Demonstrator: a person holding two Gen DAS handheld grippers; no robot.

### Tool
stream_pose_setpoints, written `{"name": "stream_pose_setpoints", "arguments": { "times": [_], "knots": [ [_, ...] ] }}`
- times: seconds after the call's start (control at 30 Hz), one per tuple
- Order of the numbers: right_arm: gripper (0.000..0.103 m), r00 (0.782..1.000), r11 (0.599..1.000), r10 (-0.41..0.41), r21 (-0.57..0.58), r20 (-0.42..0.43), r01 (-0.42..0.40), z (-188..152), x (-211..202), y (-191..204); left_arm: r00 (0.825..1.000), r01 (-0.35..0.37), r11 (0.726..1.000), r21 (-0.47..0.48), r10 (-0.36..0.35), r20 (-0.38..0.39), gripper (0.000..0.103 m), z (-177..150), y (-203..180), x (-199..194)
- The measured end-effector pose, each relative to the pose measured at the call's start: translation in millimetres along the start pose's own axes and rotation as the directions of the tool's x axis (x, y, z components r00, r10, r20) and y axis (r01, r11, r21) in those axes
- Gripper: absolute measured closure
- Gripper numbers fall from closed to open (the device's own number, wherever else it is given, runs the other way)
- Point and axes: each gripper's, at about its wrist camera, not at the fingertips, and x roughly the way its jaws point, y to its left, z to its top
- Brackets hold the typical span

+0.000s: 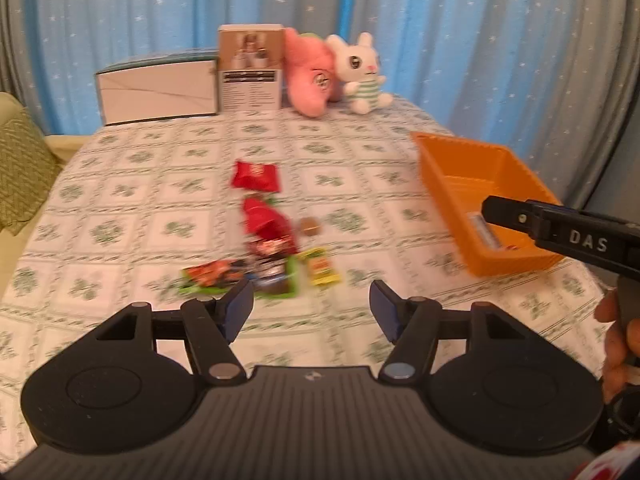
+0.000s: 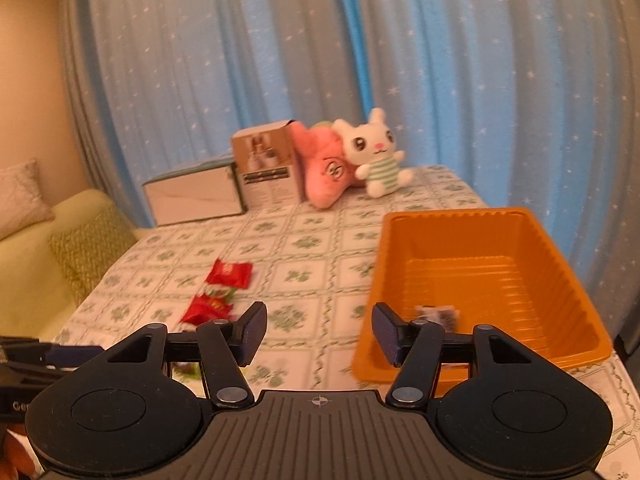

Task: Organize snacks
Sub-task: 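Withdraw both tools from the tray back toward the snack pile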

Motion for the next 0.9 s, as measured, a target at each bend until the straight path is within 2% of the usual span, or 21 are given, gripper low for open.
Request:
{"name": "stream_pose_setpoints", "arguments": {
  "times": [0.3, 0.53, 0.63, 0.77, 0.9],
  "knots": [
    [0.045, 0.998, 0.994, 0.034, -0.102, -0.062, -0.040, -18.6, 18.4, 44.4, 0.999, -0.046, 0.998, 0.052, 0.047, -0.023, 0.042, -10.5, 40.7, -7.0],
    [0.045, 0.993, 0.988, 0.039, -0.145, -0.116, -0.056, -30.6, 33.5, 57.5, 0.999, -0.011, 0.985, 0.173, 0.020, -0.047, 0.042, -6.2, 56.3, 7.4],
    [0.045, 0.988, 0.987, 0.046, -0.149, -0.145, -0.068, -35.1, 42.4, 59.8, 0.998, 0.017, 0.968, 0.249, -0.002, -0.059, 0.042, -2.9, 58.9, 19.4],
    [0.045, 0.983, 0.986, 0.048, -0.150, -0.174, -0.075, -38.0, 56.2, 61.9, 0.998, 0.032, 0.931, 0.363, -0.009, -0.065, 0.042, 1.2, 60.9, 39.2],
    [0.045, 0.976, 0.985, 0.048, -0.153, -0.210, -0.081, -40.5, 72.5, 63.3, 0.996, 0.072, 0.899, 0.432, -0.044, -0.075, 0.042, 6.3, 65.1, 59.7]
  ]
}}
